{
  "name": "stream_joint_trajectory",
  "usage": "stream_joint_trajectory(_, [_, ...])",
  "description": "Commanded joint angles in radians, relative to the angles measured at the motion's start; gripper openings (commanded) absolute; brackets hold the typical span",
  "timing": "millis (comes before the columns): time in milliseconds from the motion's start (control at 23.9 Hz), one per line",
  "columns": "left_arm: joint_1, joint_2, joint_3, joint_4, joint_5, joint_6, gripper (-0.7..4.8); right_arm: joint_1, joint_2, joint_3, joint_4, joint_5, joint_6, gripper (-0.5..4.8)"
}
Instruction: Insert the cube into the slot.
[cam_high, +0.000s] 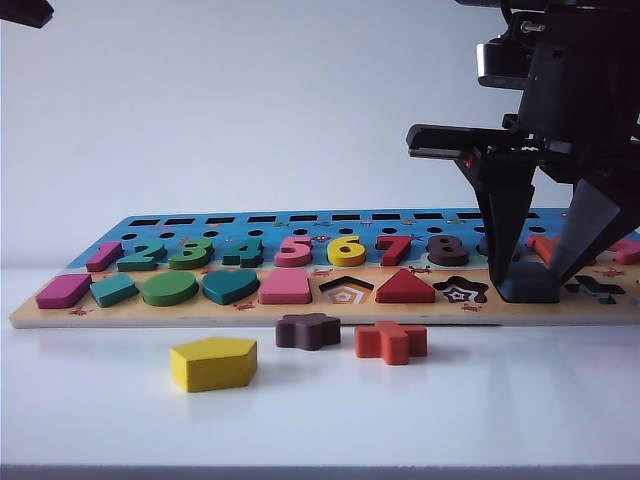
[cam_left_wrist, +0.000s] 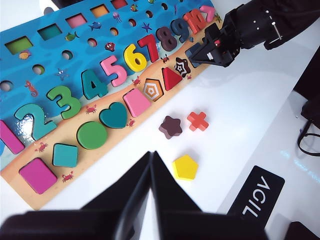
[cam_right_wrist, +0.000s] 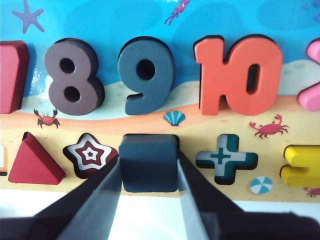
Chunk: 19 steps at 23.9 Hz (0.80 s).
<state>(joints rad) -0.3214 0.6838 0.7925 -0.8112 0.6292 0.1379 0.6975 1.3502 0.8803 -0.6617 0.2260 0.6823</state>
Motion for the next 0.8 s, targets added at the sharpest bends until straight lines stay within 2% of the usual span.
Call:
stream_joint_trajectory(42, [0.000,-0.002,0.005,0.014,0.006,0.001,0.10,-0.001,-0.004,0.002,0.026,0.012,-0.009,1.08])
stream_joint_trajectory(126, [0.000,-0.002,0.005,0.014,0.006,0.001,0.09,-0.001,-0.005,0.002,0.025,0.014,-0.010,1.49])
stream_joint_trajectory(419, [0.000,-0.002,0.005,0.014,0.006,0.001,0.10,0.000,-0.006,0.002,0.025,0.014,-0.011,2.00])
stream_joint_trajectory(795, [0.000,-0.002,0.005,0.014,0.006,0.001,0.09,0.000,-0.028,0.003,0.025,0.028,-0.020,2.22])
